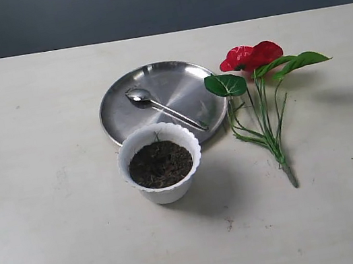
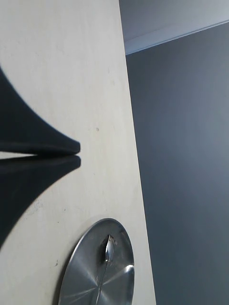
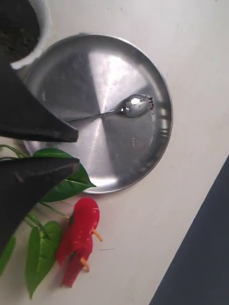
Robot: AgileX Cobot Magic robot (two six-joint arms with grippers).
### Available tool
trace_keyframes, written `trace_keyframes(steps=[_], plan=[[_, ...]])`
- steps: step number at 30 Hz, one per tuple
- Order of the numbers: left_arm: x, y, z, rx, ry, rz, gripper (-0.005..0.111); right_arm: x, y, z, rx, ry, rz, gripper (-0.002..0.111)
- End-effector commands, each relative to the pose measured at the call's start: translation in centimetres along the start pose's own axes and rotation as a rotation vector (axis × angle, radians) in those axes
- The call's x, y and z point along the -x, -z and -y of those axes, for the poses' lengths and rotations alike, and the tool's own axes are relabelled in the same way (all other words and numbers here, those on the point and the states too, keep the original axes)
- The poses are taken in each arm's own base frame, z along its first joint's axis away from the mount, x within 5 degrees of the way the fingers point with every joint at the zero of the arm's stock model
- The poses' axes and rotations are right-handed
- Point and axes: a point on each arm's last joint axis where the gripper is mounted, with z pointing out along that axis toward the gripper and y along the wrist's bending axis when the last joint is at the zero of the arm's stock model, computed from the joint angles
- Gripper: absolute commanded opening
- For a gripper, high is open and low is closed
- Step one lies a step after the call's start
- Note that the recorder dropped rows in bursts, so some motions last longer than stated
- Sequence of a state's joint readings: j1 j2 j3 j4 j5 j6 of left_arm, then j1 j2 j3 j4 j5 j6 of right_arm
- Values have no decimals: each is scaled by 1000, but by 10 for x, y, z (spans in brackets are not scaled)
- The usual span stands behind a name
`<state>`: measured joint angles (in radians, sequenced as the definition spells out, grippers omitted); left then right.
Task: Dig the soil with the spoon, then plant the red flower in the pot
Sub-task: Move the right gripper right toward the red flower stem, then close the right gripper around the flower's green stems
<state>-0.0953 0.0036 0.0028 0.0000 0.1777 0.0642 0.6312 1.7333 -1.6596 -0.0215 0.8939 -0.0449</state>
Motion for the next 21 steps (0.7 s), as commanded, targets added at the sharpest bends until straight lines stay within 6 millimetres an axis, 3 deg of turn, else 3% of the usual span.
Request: trace_keyframes(steps=[1, 5, 8, 12, 17, 21], plan=[[2, 0, 0, -5, -1, 21, 0, -39, 41, 0, -6, -73, 43, 13], [2, 0, 0, -5, -1, 21, 0, -94, 44, -4, -1, -138, 20, 16], [2, 0, 0, -5, -1, 21, 0, -138, 33, -8, 15, -217, 21, 22], [2, 0, 0, -5, -1, 21, 0, -177, 11, -11, 26, -348, 79, 36], [2, 0, 0, -5, -1, 21, 0, -198, -14, -12, 36, -431, 134, 56], [2, 0, 0, -5, -1, 21, 0, -202, -31, -12, 29, -439, 98, 59]])
